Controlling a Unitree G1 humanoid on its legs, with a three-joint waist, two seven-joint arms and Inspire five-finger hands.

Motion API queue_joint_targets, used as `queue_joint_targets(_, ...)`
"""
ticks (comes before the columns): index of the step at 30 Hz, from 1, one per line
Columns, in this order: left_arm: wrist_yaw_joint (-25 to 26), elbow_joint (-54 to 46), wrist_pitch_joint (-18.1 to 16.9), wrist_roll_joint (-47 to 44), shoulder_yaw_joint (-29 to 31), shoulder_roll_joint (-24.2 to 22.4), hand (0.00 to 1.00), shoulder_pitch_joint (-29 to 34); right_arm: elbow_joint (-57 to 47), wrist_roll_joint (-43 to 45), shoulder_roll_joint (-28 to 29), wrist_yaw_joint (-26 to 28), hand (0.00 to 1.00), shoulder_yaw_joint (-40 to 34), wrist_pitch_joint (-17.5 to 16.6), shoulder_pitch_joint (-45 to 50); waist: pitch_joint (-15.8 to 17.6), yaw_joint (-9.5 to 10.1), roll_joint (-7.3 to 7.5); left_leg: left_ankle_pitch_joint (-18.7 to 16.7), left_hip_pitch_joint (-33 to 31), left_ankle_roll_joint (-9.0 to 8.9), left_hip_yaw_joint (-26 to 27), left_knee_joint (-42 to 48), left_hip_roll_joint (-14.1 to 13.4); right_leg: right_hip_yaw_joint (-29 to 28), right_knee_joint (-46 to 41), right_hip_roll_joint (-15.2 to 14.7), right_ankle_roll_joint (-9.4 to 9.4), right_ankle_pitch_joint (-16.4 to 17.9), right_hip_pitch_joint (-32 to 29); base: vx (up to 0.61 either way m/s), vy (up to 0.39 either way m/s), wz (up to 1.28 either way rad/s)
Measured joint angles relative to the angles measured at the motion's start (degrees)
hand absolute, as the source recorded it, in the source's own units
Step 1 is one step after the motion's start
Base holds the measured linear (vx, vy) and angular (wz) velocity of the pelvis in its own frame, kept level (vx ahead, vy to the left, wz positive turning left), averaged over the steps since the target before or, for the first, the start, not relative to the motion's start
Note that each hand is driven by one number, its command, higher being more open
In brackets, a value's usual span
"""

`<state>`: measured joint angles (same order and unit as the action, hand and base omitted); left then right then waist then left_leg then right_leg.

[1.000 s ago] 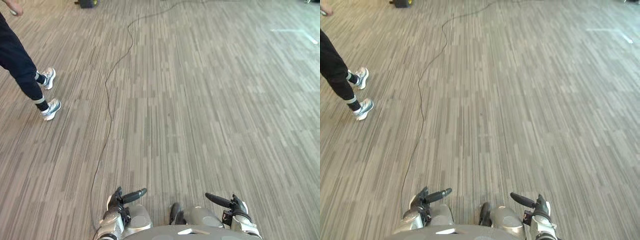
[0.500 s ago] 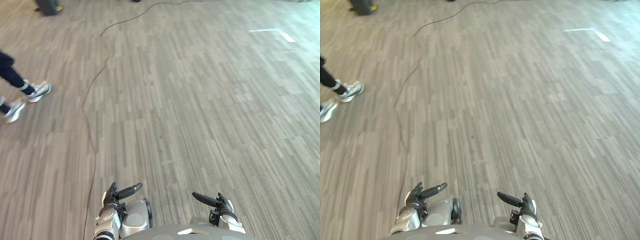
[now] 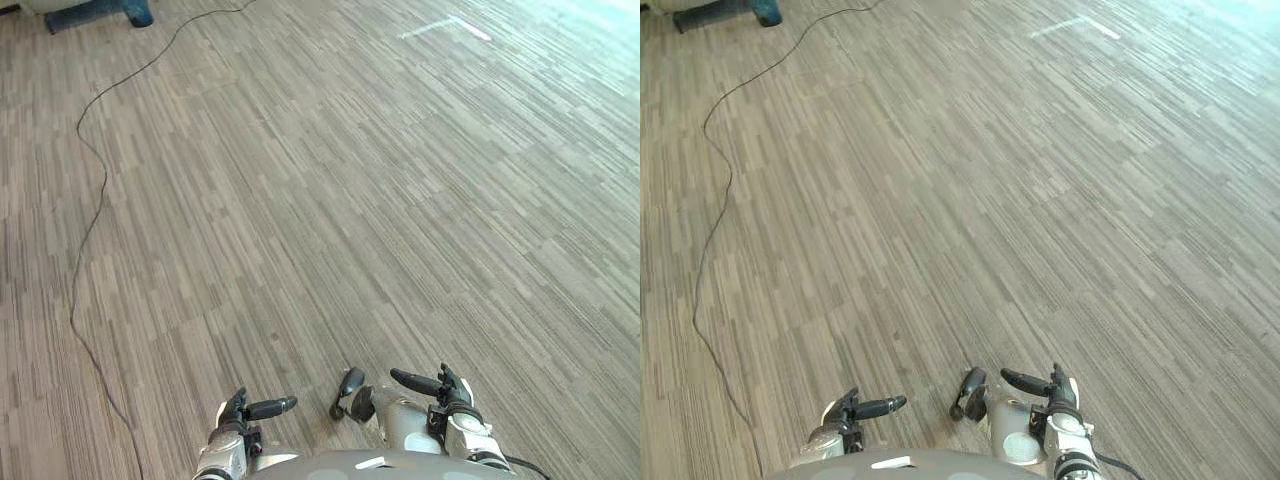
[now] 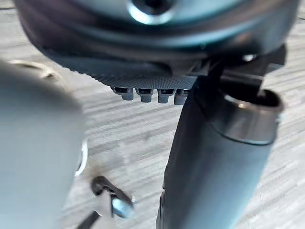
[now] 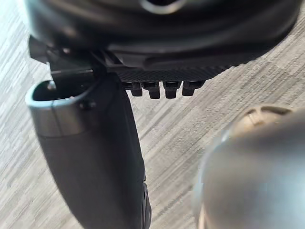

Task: Pick up cushions and gather them together orderly.

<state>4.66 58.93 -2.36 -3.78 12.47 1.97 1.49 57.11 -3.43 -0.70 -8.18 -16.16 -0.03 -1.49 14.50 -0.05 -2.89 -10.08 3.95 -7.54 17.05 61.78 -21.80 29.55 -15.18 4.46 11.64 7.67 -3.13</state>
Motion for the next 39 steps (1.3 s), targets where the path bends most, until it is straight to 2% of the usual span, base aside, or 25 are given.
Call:
queue_joint_targets(2, 0.01, -2.13, -0.82, -0.14, -0.2, 0.4, 1.0, 0.28, 0.22, 0.05, 0.53, -0.08, 1.0, 0.84, 0.05, 0.13, 0.29, 0.14, 1.01, -2.66, -7.45, 1.16, -0.4, 1.19, 0.91, -4.77, 5.44, 1.77, -1.48, 0.5, 7.01, 0.45, -0.037, -1.06)
queue_joint_targets(3, 0.0, -3.04, -1.12, -0.22, -0.25, 0.55, 1.0, 0.28, 1.02, 0.06, 0.41, -0.05, 1.0, 1.42, 0.05, -0.09, 0.45, 0.82, 1.33, -3.96, -11.24, 2.6, -0.73, -3.45, 2.2, -7.37, 7.33, 2.04, -2.2, 0.51, 9.49, 0.38, 0.009, -1.2)
queue_joint_targets(6, -0.12, -4.19, -1.42, -0.82, -0.03, 0.43, 1.0, 0.04, 1.79, 0.04, 0.03, -0.45, 1.0, 1.48, 0.71, 0.09, 0.88, 1.83, 1.75, -5.18, -17.51, 3.12, -2.72, -19.76, 6.78, -11.55, 10.53, 1.87, -3.43, 0.96, 13.54, 0.33, 0.072, -0.74)
queue_joint_targets(7, -0.11, -4.39, -1.56, -1.46, 0.16, 0.38, 1.0, -0.21, 2.49, 0.04, -0.06, -0.9, 1.0, 1.52, 1.12, 0.1, 1.24, 2.35, 2.01, -3.11, -19.85, 3.05, -6.1, -31.65, 11.08, -13.94, 11.62, 1.15, -4.55, 1.94, 16.0, 0.38, 0.11, -0.69)
queue_joint_targets(10, 0.18, -4.76, -2.18, -2.71, 0.18, -0.38, 1.0, -0.04, 3.7, 0.02, -0.84, -1.06, 1.0, 1.96, 1.15, 0.28, 1.17, 3.3, 1.58, 3.83, -21.0, 1.74, -9.61, -48.67, 15.11, -17.69, 13.29, 0.56, -6.71, 3.82, 19.17, 0.44, 0.152, -0.63)
queue_joint_targets(13, 0.08, -4.75, -2.19, -3.62, 0.32, 0.3, 1.0, 0.03, 4.47, 0.0, 0.12, -1.26, 1.0, 2.12, 1.15, 1.0, -0.32, 4.74, 2.99, 12.63, -21.22, 5.21, -10.92, -46.38, 17.37, -23.29, 11.04, -2.63, -10.13, 7.96, 21.55, 0.59, 0.201, -0.98)
queue_joint_targets(15, 0.06, -4.59, -2.17, -4.47, 0.77, 0.52, 1.0, 0.0, 4.49, -0.02, 0.49, -1.07, 1.0, 1.84, 1.13, 1.79, -0.96, 4.79, 4.45, 10.2, -20.92, 7.64, -8.45, -41.81, 17.66, -25.54, 2.62, -5.42, -13.64, 10.04, 18.9, 0.59, 0.241, -0.74)
queue_joint_targets(16, 0.26, -3.39, -2.1, -4.8, 1.51, 0.85, 1.0, -0.12, 4.36, 0.15, 0.99, -0.76, 1.0, 1.1, 1.05, 2.38, -1.62, 4.73, 5.78, 5.73, -18.2, 8.54, -5.85, -39.6, 18.36, -26.26, -14.13, -8.56, -15.54, 9.99, 12.89, 0.66, 0.311, -0.71)
queue_joint_targets(18, 0.4, -1.42, -1.91, -4.68, 1.06, 1.94, 1.0, -0.4, 3.83, 0.19, 1.04, -0.63, 1.0, 1.04, 0.75, 2.28, -1.52, 3.78, 7.03, 0.9, -11.69, 9.33, -3.85, -39.54, 20.09, -25.11, -35.43, -13.43, -18.19, 3.53, 5.72, 0.59, 0.27, -0.52)
queue_joint_targets(19, 0.43, -0.94, -1.74, -4.68, 0.89, 2.11, 1.0, -0.34, 3.67, 0.22, 1.04, -0.61, 1.0, 1.0, 0.54, 2.25, -1.46, 3.38, 7.02, -0.12, -9.81, 9.52, -3.7, -39.74, 20.39, -23.87, -38.83, -14.63, -17.97, 3.61, 4.68, 0.52, 0.201, -0.28)
queue_joint_targets(21, 0.6, 0.96, -1.29, -4.47, -0.86, 2.56, 1.0, 0.02, 2.74, 0.11, 0.69, -0.51, 1.0, 1.86, -0.53, 2.25, -1.35, 2.37, 5.54, -2.8, -0.87, 9.74, -3.3, -43.73, 20.14, -16.8, -42.93, -17.79, -13.6, 6.65, 0.69, 0.55, 0.164, -0.15)
queue_joint_targets(22, 0.65, 1.51, -1.2, -4.44, -2.69, 2.98, 1.0, 0.12, 2.18, 0.01, 0.26, -0.3, 1.0, 2.82, -1.3, 2.03, -1.28, 1.84, 4.95, -2.99, 4.26, 9.53, -3.26, -48.35, 19.08, -12.33, -37.39, -17.07, -11.61, 8.56, -3.19, 0.49, 0.08, -0.02)
queue_joint_targets(24, 0.55, 1.6, -1.1, -4.46, -2.92, 3.07, 1.0, 0.14, 2.26, 0.02, 0.0, -0.25, 1.0, 2.81, -1.38, 1.08, -1.09, 1.33, 4.53, -3.2, 7.14, 8.54, -3.02, -50.9, 17.73, -10.0, -29.62, -15.04, -11.6, 8.56, -7.07, 0.55, 0.01, 0.01)
queue_joint_targets(26, 0.56, 2.29, -0.77, -4.44, -3.01, 3.46, 1.0, 0.1, 2.27, 0.16, -0.06, -0.06, 1.0, 2.75, -1.37, 0.11, -0.88, 0.86, 4.87, -3.44, 10.69, 7.82, -2.21, -54.78, 17.08, -8.41, -15.47, -12.18, -13.0, 5.32, -11.68, 0.55, -0.078, 0.01)
queue_joint_targets(27, 0.57, 2.69, -0.66, -4.42, -3.01, 3.5, 1.0, 0.43, 2.24, 0.26, -0.07, 0.12, 1.0, 2.65, -1.28, -0.28, -0.83, -0.02, 5.45, -3.89, 13.8, 6.97, -1.8, -57.24, 17.37, -8.37, -2.66, -10.45, -13.25, -0.63, -12.83, 0.47, -0.123, 0.09)
queue_joint_targets(28, 0.57, 2.87, -0.65, -4.36, -3.05, 3.47, 1.0, 0.84, 2.23, 0.45, -0.05, 0.25, 1.0, 2.6, -1.28, -0.34, -0.83, -0.56, 5.71, -4.14, 15.11, 6.6, -2.1, -57.89, 17.71, -8.92, 0.39, -10.05, -12.54, -5.04, -13.02, 0.62, -0.193, 0.31)
queue_joint_targets(29, 0.46, 3.26, -0.6, -3.68, -2.91, 3.28, 1.0, 0.88, 2.39, 0.73, -0.36, 0.41, 1.0, 1.77, -1.15, -0.09, -1.25, -1.27, 5.68, -4.17, 17.03, 6.58, -3.31, -57.46, 17.44, -10.81, -0.91, -9.21, -8.0, -12.36, -12.06, 0.64, -0.22, 0.26)
queue_joint_targets(30, 0.37, 3.15, -0.77, -2.53, -1.98, 1.91, 1.0, 0.7, 2.2, 0.69, -0.57, 0.5, 1.0, 0.79, -1.14, -0.14, -1.5, -0.94, 4.21, -4.0, 16.8, 6.28, -3.77, -54.54, 15.25, -10.42, -3.84, -8.19, -6.0, -8.97, -12.16, 0.79, -0.278, 0.18)
queue_joint_targets(32, 0.35, 3.11, -0.77, -2.2, -0.8, 0.91, 1.0, 0.46, 1.9, 0.78, -0.21, 0.54, 1.0, -0.79, -1.11, -0.08, -1.56, -1.03, 2.98, -2.73, 14.15, 3.76, -4.36, -45.15, 12.75, -9.68, -6.13, -7.05, -5.02, -4.91, -10.81, 0.72, -0.275, 0.0)
queue_joint_targets(33, 0.09, 2.91, -0.7, -1.95, 0.44, 0.46, 1.0, 0.47, 1.03, 1.21, -0.14, 0.47, 1.0, -0.77, -0.73, 0.1, -1.44, -1.33, 2.24, -0.99, 10.65, 1.42, -6.26, -35.74, 10.74, -9.53, -5.77, -5.84, -4.84, -3.19, -8.79, 0.61, -0.239, -0.06)
queue_joint_targets(34, 0.08, 2.15, -0.62, -2.04, 2.03, -0.29, 1.0, 0.51, 0.65, 1.27, 0.05, 0.54, 1.0, -0.55, -0.38, 0.32, -1.2, -1.39, 1.26, 4.63, 5.12, -1.61, -9.85, -21.51, 8.72, -9.75, -4.45, -4.14, -4.64, -1.58, -5.79, 0.45, -0.165, -0.19)
queue_joint_targets(35, 0.09, 1.32, -0.65, -2.22, 3.04, -0.92, 1.0, 0.67, 0.0, 1.27, -0.24, 0.56, 1.0, -0.08, -0.02, 0.62, -0.88, -1.16, 0.56, 5.84, 1.3, -2.48, -11.07, -11.52, 7.18, -10.55, -3.13, -2.47, -4.6, -0.55, -3.06, 0.63, -0.173, -0.34)
queue_joint_targets(36, 0.13, 0.23, -0.74, -2.53, 4.37, -1.33, 1.0, 0.88, -0.29, 1.3, -0.31, 0.44, 1.0, -0.08, 0.03, 0.86, -0.39, -0.97, 0.11, 4.85, -2.17, -2.04, -10.76, -2.93, 5.57, -11.47, -1.67, -0.98, -4.22, 0.3, 0.3, 0.59, -0.106, -0.63)
queue_joint_targets(37, 0.12, -1.51, -0.81, -3.46, 4.76, -0.73, 1.0, 1.35, 0.03, 1.36, 0.25, 0.42, 1.0, -0.07, 0.09, 1.16, 0.15, 0.06, 1.29, 1.79, -5.88, -0.98, -9.08, 2.76, 5.01, -13.72, 0.38, -0.21, -3.63, 1.42, 5.28, 0.57, -0.085, -0.69)
queue_joint_targets(39, 0.05, -2.6, -1.27, -4.1, 4.72, 0.21, 1.0, 2.01, 0.1, 1.37, 1.07, 0.38, 1.0, 0.02, 0.36, 1.21, 0.15, 0.36, 2.91, -0.22, -9.35, 0.67, -7.42, 1.83, 5.71, -15.56, 2.89, -0.11, -3.53, 1.97, 8.8, 0.46, -0.055, -0.72)
